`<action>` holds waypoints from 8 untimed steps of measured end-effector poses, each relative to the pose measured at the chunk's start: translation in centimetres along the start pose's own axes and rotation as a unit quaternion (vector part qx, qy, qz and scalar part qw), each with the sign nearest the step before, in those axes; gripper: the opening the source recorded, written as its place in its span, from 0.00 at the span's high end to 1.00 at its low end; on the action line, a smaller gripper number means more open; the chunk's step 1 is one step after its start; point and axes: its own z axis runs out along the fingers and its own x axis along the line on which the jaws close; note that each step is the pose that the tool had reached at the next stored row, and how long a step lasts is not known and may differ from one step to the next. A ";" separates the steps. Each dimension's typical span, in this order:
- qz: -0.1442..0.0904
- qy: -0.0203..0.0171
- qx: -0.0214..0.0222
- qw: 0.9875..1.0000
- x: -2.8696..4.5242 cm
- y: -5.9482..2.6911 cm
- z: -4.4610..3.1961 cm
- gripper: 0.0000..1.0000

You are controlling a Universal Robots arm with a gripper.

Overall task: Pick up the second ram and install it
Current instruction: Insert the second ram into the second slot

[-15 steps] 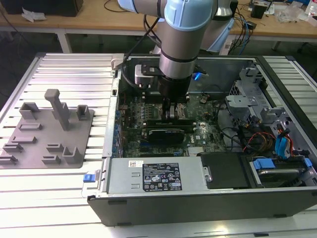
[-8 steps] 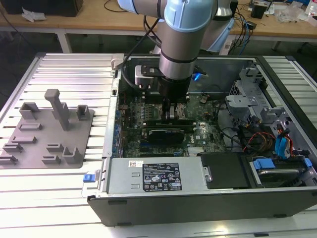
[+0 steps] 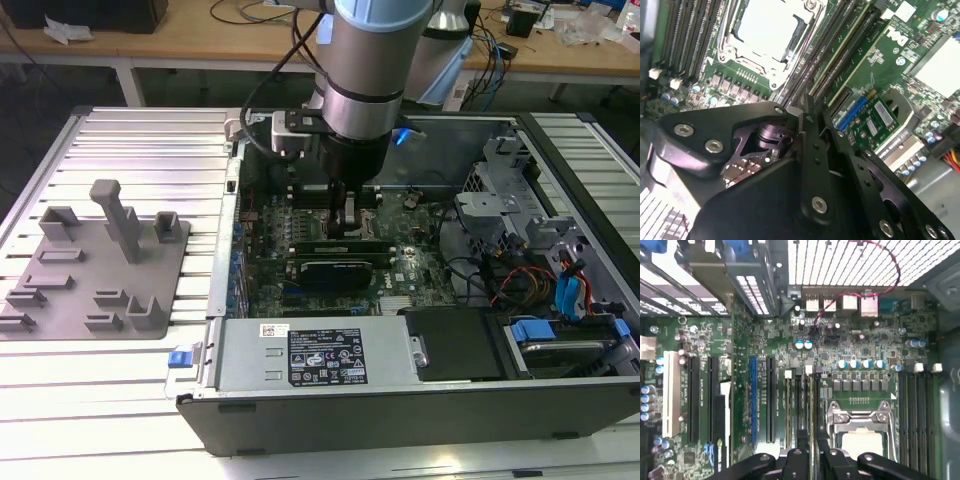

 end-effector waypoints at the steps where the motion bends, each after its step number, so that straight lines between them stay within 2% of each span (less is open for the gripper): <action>1: -0.001 0.000 0.025 1.000 0.00 -0.02 0.01 0.82; 3: -0.001 0.000 0.025 1.000 0.00 -1.37 -0.06 0.82; 6: -0.001 0.000 0.025 1.000 -0.01 -1.41 -0.06 0.84; 7: -0.001 0.000 0.025 1.000 -0.01 -1.42 -0.06 0.92; 8: -0.001 0.000 0.025 1.000 -0.01 -1.42 -0.05 0.92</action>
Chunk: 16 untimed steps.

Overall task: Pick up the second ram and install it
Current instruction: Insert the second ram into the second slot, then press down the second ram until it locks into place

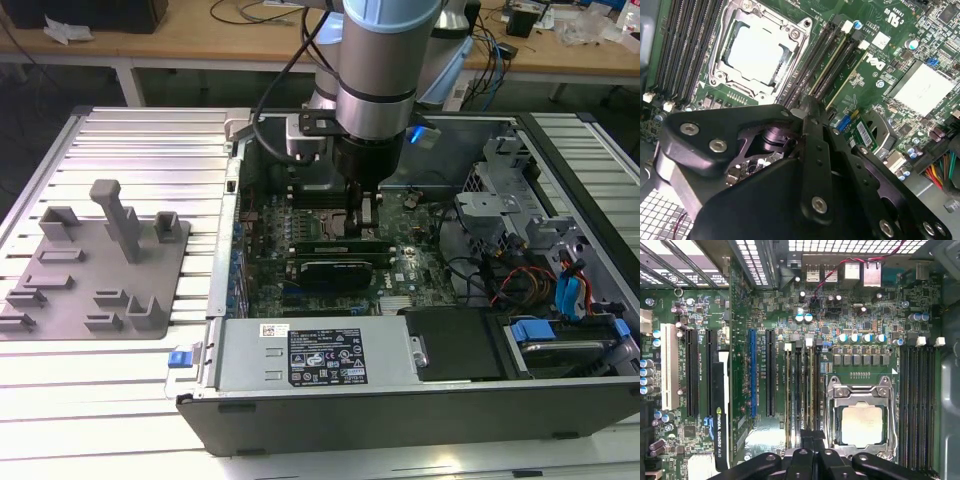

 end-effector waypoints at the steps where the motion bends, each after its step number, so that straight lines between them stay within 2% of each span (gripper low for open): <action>1: 0.000 0.000 0.000 1.000 0.00 -0.01 0.00 0.92; 16: 0.000 0.000 0.000 1.000 0.00 -0.13 0.00 0.92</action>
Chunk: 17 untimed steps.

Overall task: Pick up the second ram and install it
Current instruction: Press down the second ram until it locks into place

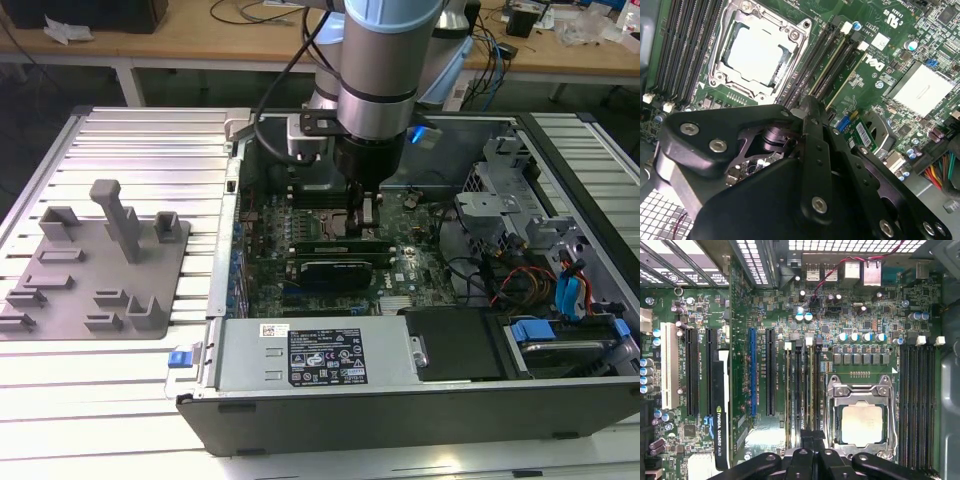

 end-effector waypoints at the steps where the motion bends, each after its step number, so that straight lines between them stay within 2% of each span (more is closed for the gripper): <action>1: 0.000 0.000 0.000 1.000 0.00 -0.14 0.00 0.92; 6: 0.000 0.000 0.000 1.000 0.00 -1.28 0.01 0.92; 11: 0.000 0.000 0.000 1.000 -0.01 -1.87 0.02 0.92; 17: 0.000 0.000 0.000 1.000 -0.01 -2.97 0.04 0.92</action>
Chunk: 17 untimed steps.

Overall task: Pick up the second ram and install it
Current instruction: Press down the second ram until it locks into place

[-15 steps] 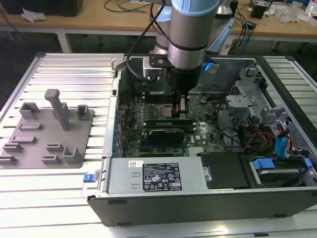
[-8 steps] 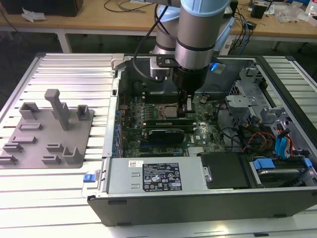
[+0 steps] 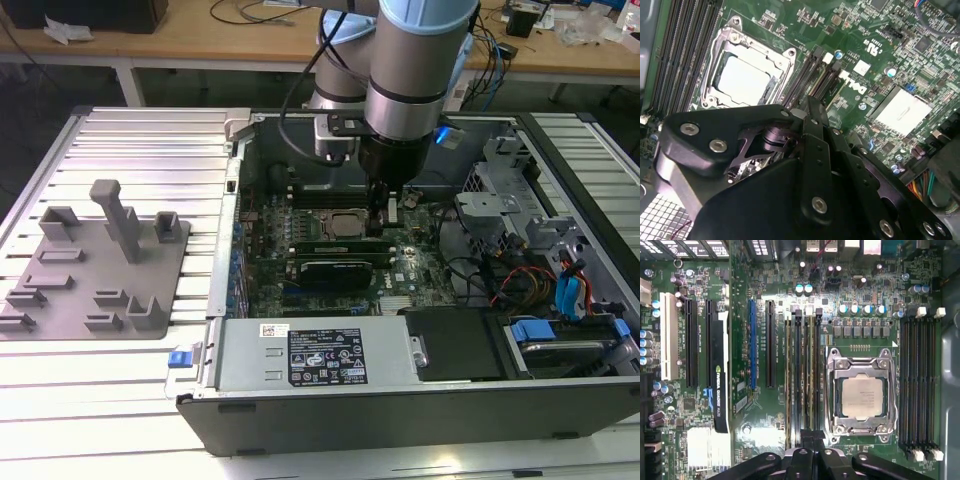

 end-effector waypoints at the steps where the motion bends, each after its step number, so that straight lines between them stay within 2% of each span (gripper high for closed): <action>1: 0.000 0.000 0.000 1.000 0.00 -0.10 0.00 0.92; 5: 0.000 0.000 0.000 1.000 0.00 -1.00 0.08 0.92; 7: 0.013 0.000 0.000 1.000 0.00 -1.33 0.42 0.92; 9: 0.022 0.000 0.000 1.000 -0.11 -1.36 0.63 0.92; 17: 0.022 0.000 0.000 1.000 -0.11 -1.42 0.87 0.92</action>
